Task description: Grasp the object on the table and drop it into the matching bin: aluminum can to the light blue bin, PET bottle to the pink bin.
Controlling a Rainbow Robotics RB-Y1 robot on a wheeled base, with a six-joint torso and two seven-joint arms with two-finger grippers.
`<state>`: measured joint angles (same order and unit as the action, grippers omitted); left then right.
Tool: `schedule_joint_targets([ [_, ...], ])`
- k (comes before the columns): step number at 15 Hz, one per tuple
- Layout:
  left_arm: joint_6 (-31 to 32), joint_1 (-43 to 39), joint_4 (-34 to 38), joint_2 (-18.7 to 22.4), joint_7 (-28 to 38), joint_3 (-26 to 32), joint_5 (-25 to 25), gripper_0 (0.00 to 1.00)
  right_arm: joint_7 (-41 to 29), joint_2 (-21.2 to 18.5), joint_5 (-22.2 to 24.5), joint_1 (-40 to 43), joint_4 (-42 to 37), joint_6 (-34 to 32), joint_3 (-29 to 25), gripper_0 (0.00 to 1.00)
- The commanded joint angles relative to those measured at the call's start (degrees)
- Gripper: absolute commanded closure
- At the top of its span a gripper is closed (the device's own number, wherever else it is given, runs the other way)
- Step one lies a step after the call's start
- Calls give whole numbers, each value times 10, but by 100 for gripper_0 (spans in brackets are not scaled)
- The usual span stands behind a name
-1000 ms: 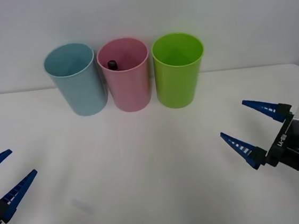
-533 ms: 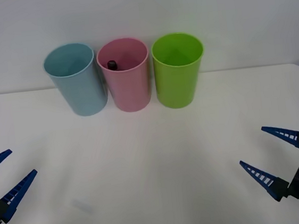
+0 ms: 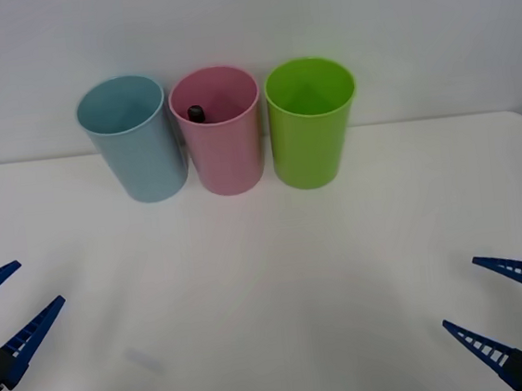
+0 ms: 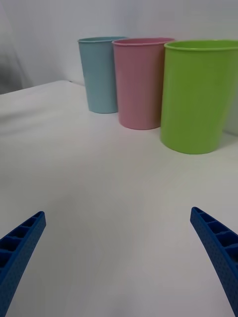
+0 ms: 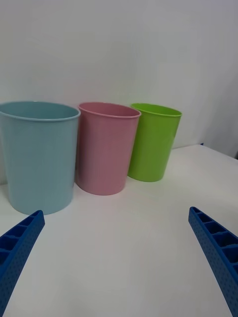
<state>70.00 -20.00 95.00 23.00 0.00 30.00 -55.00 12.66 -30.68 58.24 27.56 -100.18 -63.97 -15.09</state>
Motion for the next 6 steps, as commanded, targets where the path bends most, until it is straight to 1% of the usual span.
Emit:
schedule_joint_targets([
  [1, 0, 0, 0, 0, 0, 0, 0, 0, 2, 1, 1, -1, 19, -18, -3, 0],
  [6, 0, 0, 0, 0, 0, 0, 0, 0, 2, 1, 3, -1, 26, -20, -2, 0],
])
